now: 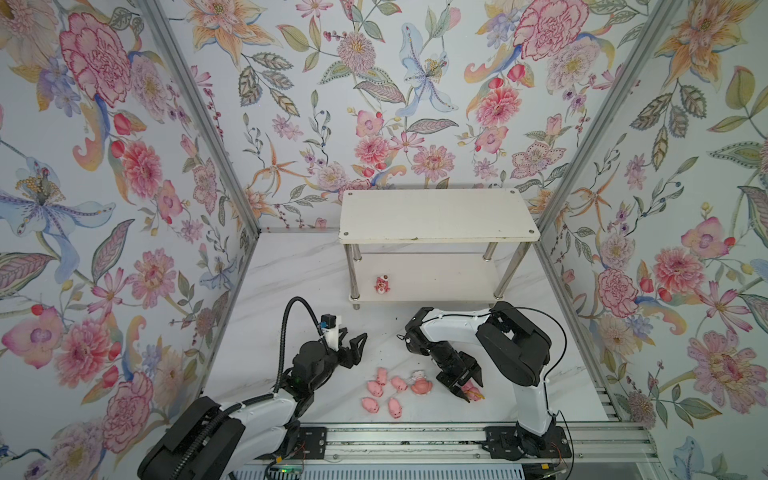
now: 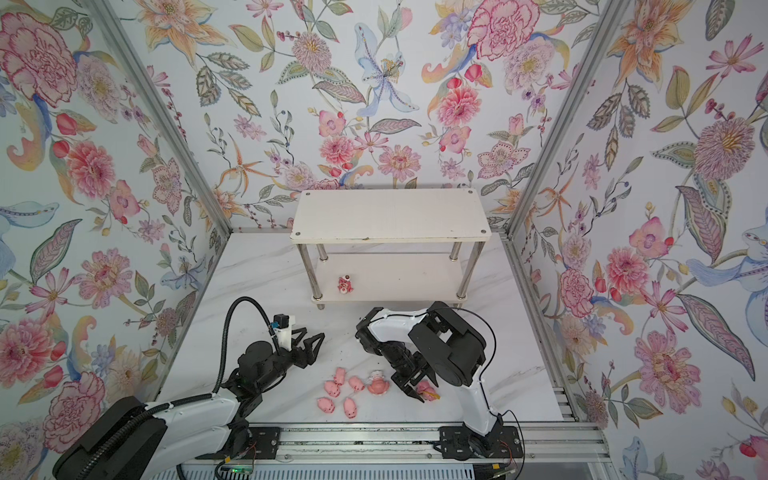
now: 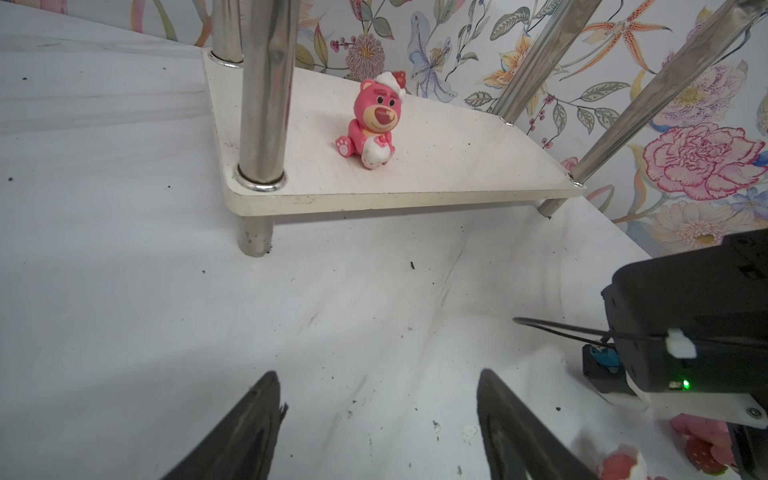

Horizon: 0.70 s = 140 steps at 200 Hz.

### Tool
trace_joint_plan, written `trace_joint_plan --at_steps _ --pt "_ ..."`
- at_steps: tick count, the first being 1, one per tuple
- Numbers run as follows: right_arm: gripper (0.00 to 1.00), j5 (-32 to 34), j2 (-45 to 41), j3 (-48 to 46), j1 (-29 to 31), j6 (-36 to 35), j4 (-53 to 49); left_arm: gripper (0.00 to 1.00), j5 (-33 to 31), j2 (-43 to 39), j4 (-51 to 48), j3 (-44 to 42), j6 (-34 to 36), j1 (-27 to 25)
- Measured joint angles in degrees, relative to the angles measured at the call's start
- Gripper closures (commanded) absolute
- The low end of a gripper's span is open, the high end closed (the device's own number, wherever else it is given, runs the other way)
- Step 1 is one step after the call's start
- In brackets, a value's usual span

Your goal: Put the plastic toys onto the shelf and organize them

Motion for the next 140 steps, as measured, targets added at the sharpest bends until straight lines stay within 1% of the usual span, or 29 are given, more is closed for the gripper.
trace_joint_plan --at_steps 22,39,61,81,104,122,140 --pt "0.27 1.97 0.31 0.76 -0.39 0.2 0.35 0.24 -0.04 0.83 0.2 0.0 0.02 0.0" --pt "0.24 3.52 0.13 1.4 -0.59 0.9 1.57 0.24 -0.04 1.49 0.39 0.0 0.02 0.0" --pt "0.2 4.15 -3.87 1.55 -1.01 2.97 3.08 0.25 -0.02 2.47 0.66 0.0 0.0 0.0" --pt "0.19 4.42 -12.92 1.38 -1.36 6.71 4.22 0.25 0.02 3.61 1.46 0.0 -0.02 0.0" --pt "0.19 3.28 -27.1 -2.03 -1.38 13.11 6.67 0.25 0.48 4.94 2.67 0.0 -0.28 0.0" --pt "0.19 1.29 -37.79 -8.11 -1.79 18.71 9.75 0.25 1.31 5.84 3.3 0.0 -0.7 0.0" --pt "0.2 -2.21 -48.96 -17.53 -2.54 25.79 15.76 0.26 1.6 6.23 3.65 0.0 -1.09 0.0"
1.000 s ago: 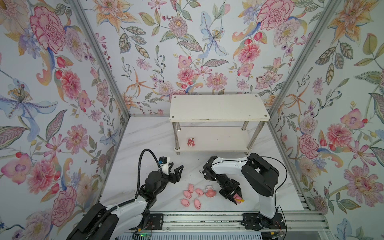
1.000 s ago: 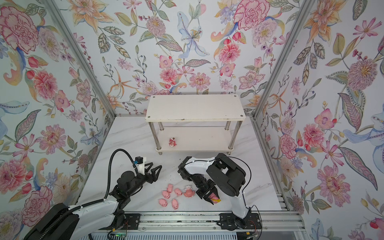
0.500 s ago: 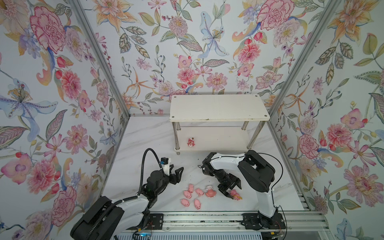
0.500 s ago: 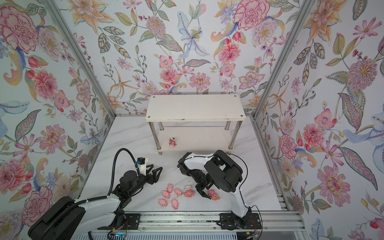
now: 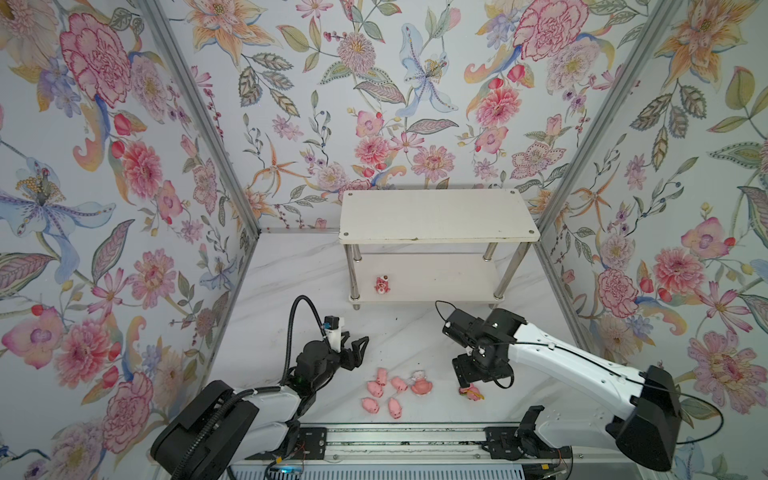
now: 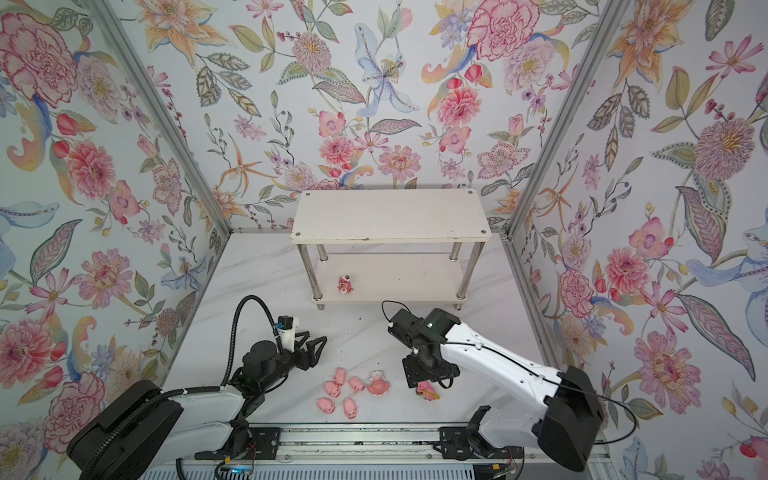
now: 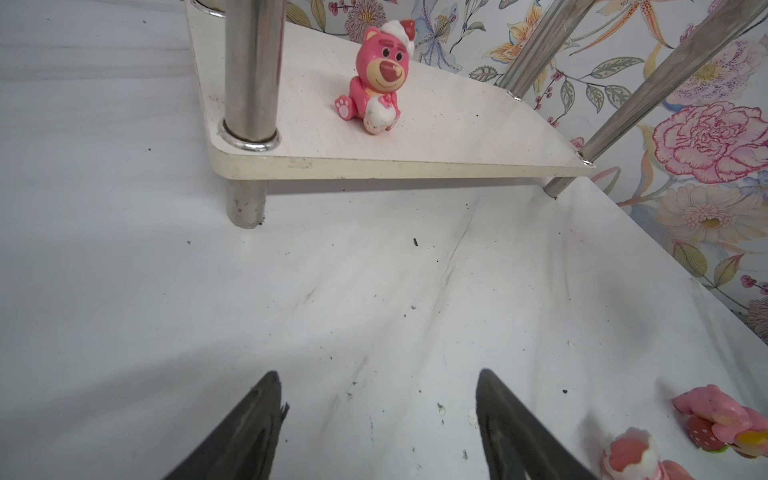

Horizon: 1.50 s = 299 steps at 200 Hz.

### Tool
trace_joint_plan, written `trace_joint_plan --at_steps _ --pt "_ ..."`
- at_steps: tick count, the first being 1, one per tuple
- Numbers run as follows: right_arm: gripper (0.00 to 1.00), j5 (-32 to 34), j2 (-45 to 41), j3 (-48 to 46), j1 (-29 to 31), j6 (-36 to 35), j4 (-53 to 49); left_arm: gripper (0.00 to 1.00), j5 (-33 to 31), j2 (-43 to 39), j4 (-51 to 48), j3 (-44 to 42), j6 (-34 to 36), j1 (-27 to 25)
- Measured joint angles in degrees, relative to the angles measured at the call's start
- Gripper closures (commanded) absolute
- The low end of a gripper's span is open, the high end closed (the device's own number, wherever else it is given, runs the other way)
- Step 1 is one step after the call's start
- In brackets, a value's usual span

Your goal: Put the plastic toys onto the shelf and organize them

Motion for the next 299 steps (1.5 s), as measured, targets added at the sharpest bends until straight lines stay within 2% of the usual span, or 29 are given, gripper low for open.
trace_joint_plan --at_steps 27,51,84,117,147,193,229,262,299 --pt "0.21 -4.59 -15.1 -15.3 0.13 10.62 11.78 0.27 0.09 0.0 0.07 0.0 -0.02 0.0" --pt "0.19 -5.95 -21.24 -22.88 0.87 17.57 18.47 0.27 -0.02 -0.24 0.02 0.0 -0.02 0.0" --pt "0.18 -6.78 -20.52 -27.08 1.53 22.32 25.49 0.27 -0.17 -0.48 0.04 0.0 0.0 0.0" --pt "0.22 -5.9 -16.41 -29.07 1.51 24.44 30.34 0.27 -0.31 -0.35 0.04 0.0 0.02 0.0" --pt "0.23 -4.28 -15.89 -29.2 0.44 24.94 32.52 0.27 -0.33 0.37 0.26 0.0 0.0 0.0" --pt "0.34 -3.76 -15.3 -30.47 -0.81 25.83 37.16 0.27 -0.15 3.28 1.09 0.04 -0.02 0.0" --pt "0.52 -3.26 -15.23 -30.1 -1.86 25.79 38.03 0.27 -0.11 4.15 1.92 0.22 -0.02 0.0" --pt "0.7 -1.95 -11.61 -24.61 -4.24 21.53 33.73 0.27 -0.11 4.15 2.23 0.31 -0.02 0.0" --pt "0.75 1.75 -2.12 -14.91 -4.5 14.01 26.32 0.27 -0.11 4.04 2.19 0.31 -0.02 0.0"
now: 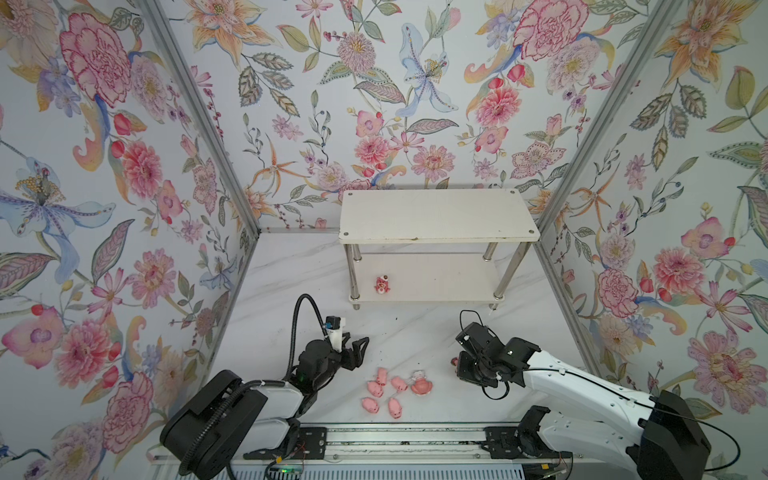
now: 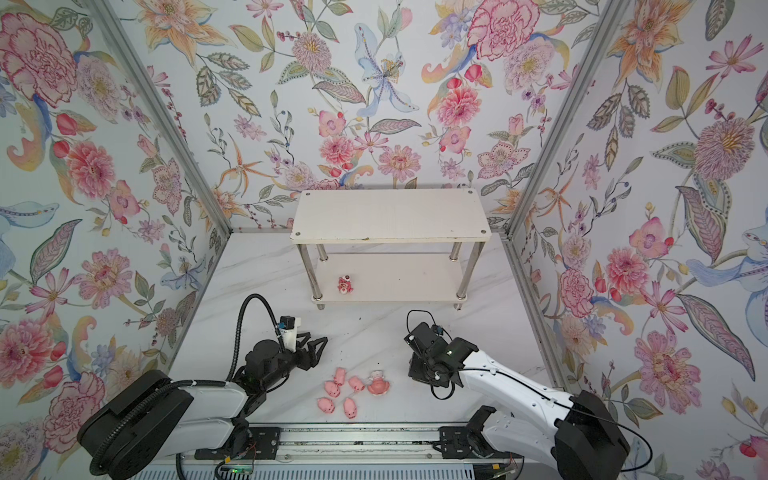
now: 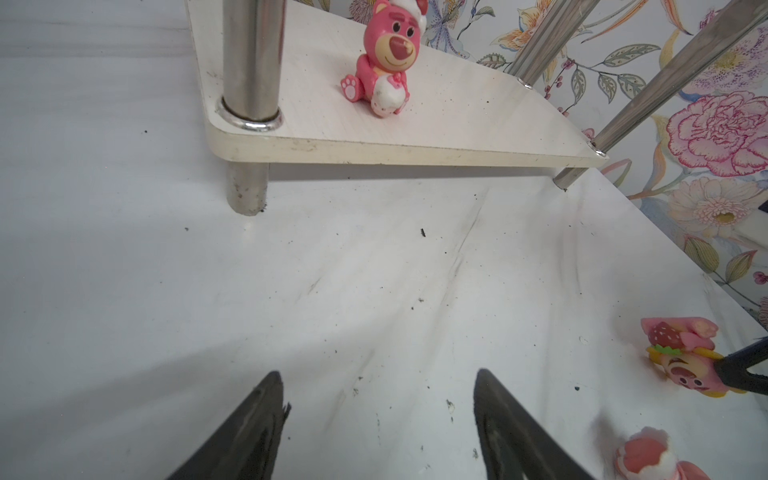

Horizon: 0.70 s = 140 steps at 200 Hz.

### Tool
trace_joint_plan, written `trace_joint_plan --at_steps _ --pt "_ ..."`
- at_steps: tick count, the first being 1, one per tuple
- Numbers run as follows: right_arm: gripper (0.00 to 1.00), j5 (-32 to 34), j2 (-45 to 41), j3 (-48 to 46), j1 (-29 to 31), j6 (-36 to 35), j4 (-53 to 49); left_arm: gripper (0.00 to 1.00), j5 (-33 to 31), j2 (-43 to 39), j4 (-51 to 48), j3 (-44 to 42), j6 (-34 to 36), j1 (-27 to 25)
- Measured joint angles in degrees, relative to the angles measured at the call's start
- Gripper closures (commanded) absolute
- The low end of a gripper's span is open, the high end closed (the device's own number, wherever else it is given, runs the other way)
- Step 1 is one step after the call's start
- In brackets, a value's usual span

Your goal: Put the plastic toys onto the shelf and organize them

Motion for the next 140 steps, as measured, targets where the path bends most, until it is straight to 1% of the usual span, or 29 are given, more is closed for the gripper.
trace_joint_plan --at_steps 48,84,96,102,115,120,130,140 --pt "0.81 3.5 9.16 12.39 0.04 -9.27 -14.43 0.27 -0.02 -1.7 -0.48 0.0 0.02 0.0" --pt "0.81 7.1 14.84 21.03 1.7 -13.86 -25.09 0.27 -0.02 -2.08 -0.48 0.0 0.02 0.0" --pt "0.75 8.26 16.28 22.53 2.14 -15.3 -27.17 0.27 -0.02 -2.08 -0.48 0.0 0.02 0.0" --pt "0.68 8.68 16.81 22.91 2.45 -16.11 -27.85 0.27 -0.02 -2.12 -0.52 0.0 0.02 0.0" --pt "0.5 9.38 17.42 23.19 3.52 -17.25 -28.61 0.27 -0.02 -2.32 -0.66 0.0 0.02 0.0" --pt "0.44 9.62 17.66 23.21 4.24 -17.88 -28.76 0.27 -0.04 -2.45 -0.74 0.0 0.02 0.0" --pt "0.39 9.84 18.56 23.21 6.34 -19.23 -28.79 0.26 -0.04 -2.62 -0.85 0.0 0.02 0.0" --pt "0.36 10.12 19.89 23.17 8.24 -19.71 -28.46 0.27 -0.04 -2.67 -0.87 0.0 0.02 0.0"
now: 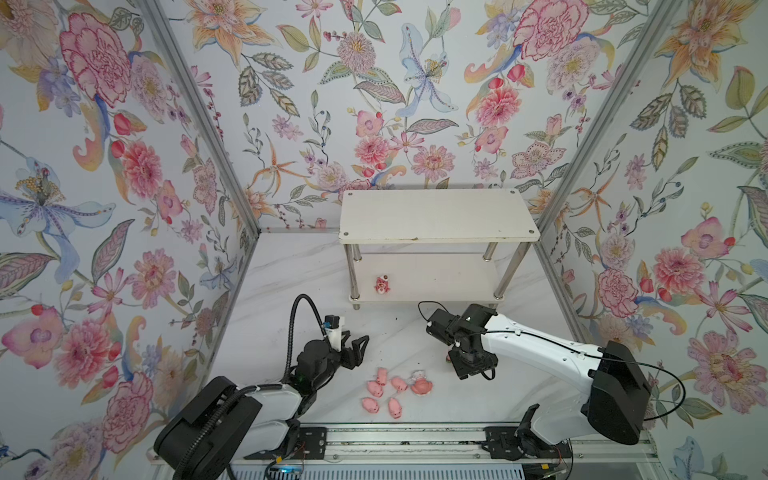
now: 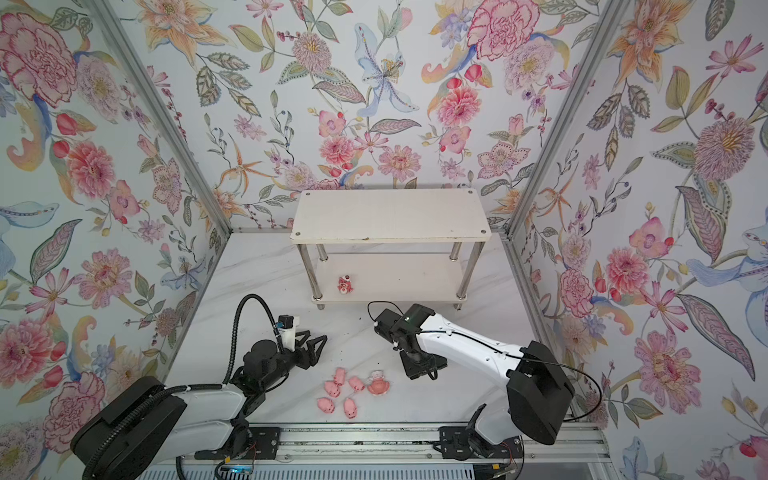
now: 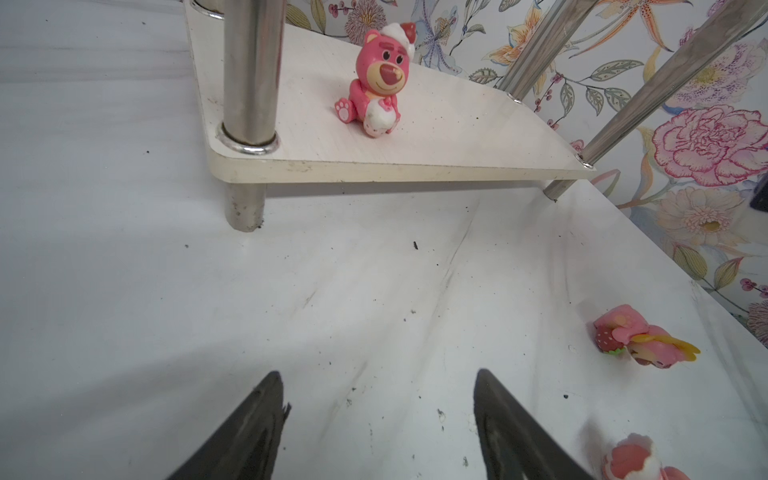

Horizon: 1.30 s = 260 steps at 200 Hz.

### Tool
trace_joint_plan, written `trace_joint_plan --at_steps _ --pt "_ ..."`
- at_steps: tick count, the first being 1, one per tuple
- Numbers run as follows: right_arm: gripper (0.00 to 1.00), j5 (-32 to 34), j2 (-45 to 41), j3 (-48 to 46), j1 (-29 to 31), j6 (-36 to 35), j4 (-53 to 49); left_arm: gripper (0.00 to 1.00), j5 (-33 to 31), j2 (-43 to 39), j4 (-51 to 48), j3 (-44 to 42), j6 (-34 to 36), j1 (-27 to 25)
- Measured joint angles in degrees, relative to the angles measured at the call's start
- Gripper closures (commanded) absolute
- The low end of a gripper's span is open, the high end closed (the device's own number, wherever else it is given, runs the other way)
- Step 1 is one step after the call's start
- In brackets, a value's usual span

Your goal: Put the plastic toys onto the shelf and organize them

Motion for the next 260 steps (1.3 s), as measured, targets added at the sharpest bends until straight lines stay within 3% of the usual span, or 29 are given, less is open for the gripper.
trace_joint_plan --at_steps 30,122,140,178,211,260 --pt "0.34 0.28 3.82 -1.77 2.36 -2.38 3.8 0.27 0.02 0.37 0.24 0.0 0.0 0.0" --pt "0.37 3.82 10.23 -4.81 -0.22 -12.11 19.65 0.27 0.02 3.67 1.49 0.02 0.0 0.0" --pt "0.41 3.98 11.3 -5.35 -1.14 -13.27 21.42 0.27 0.04 4.85 1.77 0.11 0.0 0.0" --pt "0.67 4.07 12.22 -5.03 -3.48 -15.17 22.88 0.27 0.17 7.54 2.21 0.68 -0.02 0.0" --pt "0.74 3.48 13.86 -2.23 -4.55 -15.08 19.41 0.27 0.44 8.07 2.67 1.01 -0.02 0.0" --pt "0.82 -3.26 15.54 5.44 -3.54 -13.97 4.68 0.27 1.55 8.07 3.17 1.11 -0.17 0.0"
